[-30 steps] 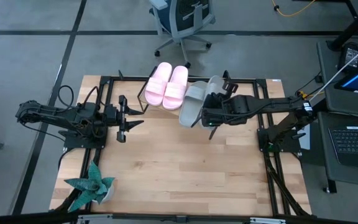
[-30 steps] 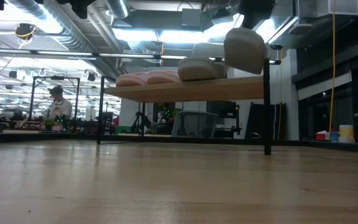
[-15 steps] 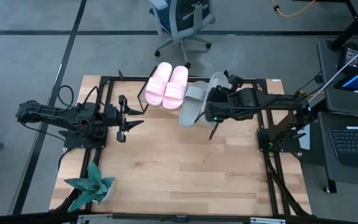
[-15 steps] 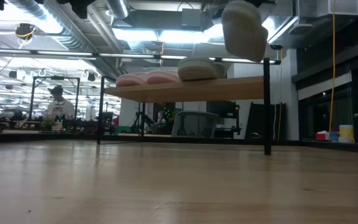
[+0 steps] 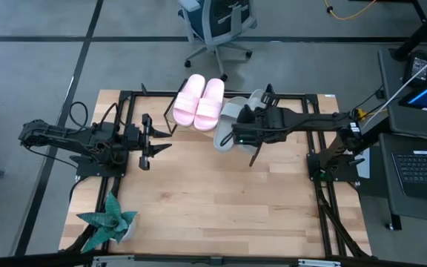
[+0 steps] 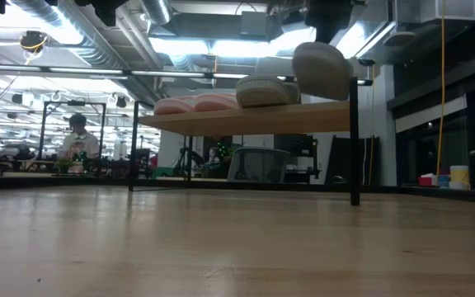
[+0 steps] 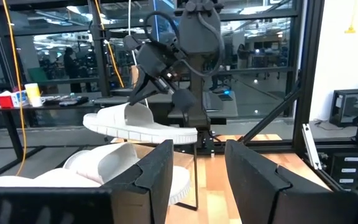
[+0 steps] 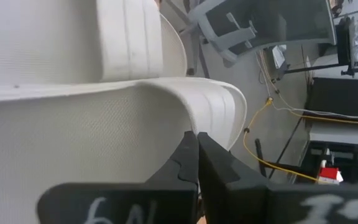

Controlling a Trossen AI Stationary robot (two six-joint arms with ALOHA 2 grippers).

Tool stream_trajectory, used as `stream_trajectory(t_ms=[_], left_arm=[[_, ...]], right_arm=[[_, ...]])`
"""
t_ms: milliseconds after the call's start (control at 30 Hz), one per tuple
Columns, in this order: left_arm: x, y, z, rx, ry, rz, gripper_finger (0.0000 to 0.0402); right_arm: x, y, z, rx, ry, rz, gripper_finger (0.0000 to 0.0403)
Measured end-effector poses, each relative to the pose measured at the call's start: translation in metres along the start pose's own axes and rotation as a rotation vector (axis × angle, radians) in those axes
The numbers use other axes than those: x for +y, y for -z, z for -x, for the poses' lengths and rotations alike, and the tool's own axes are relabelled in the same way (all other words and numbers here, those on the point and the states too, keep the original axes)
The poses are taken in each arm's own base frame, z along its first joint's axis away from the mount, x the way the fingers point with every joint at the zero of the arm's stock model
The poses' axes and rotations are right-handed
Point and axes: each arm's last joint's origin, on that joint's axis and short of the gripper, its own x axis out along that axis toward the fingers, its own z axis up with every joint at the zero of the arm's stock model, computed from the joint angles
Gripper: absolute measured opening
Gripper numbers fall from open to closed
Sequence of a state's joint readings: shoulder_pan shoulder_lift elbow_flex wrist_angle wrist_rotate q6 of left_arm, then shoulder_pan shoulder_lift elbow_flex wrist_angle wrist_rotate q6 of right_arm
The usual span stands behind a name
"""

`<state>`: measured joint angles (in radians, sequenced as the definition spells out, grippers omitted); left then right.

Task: Pick and place slides into the shelf
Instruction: Put the gray slide on the shelf

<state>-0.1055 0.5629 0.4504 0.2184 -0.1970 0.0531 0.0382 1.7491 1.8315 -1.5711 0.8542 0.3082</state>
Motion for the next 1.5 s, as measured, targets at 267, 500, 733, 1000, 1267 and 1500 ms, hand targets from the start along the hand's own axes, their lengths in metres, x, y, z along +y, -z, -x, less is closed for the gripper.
stream_trajectory(t_ms=[267, 500, 733, 1000, 1267, 1500], left_arm=[[0.000, 0.000, 0.000, 0.000, 0.001, -0.001, 0.0139], [0.000, 0.000, 0.000, 0.000, 0.001, -0.001, 0.0139], [0.000, 0.000, 0.000, 0.000, 0.001, -0.001, 0.0139], [0.000, 0.000, 0.000, 0.000, 0.000, -0.001, 0.0139], [0.000, 0.000, 0.000, -0.001, 0.000, -0.001, 0.0139], [0.001, -0.001, 0.000, -0.005, -0.029, 0.001, 0.0139]], right_arm=[[0.001, 0.000, -0.001, 0.013, -0.032, -0.003, 0.0000], [0.000, 0.000, -0.001, 0.012, -0.030, 0.002, 0.0000], [-0.013, 0.001, 0.014, -0.036, -0.061, -0.110, 0.0000], [-0.055, 0.033, 0.049, -0.152, -0.092, -0.390, 0.0000], [-0.042, 0.096, 0.046, -0.167, -0.089, -0.570, 0.0000], [-0.026, 0.099, 0.039, -0.150, -0.136, -0.525, 0.0000]])
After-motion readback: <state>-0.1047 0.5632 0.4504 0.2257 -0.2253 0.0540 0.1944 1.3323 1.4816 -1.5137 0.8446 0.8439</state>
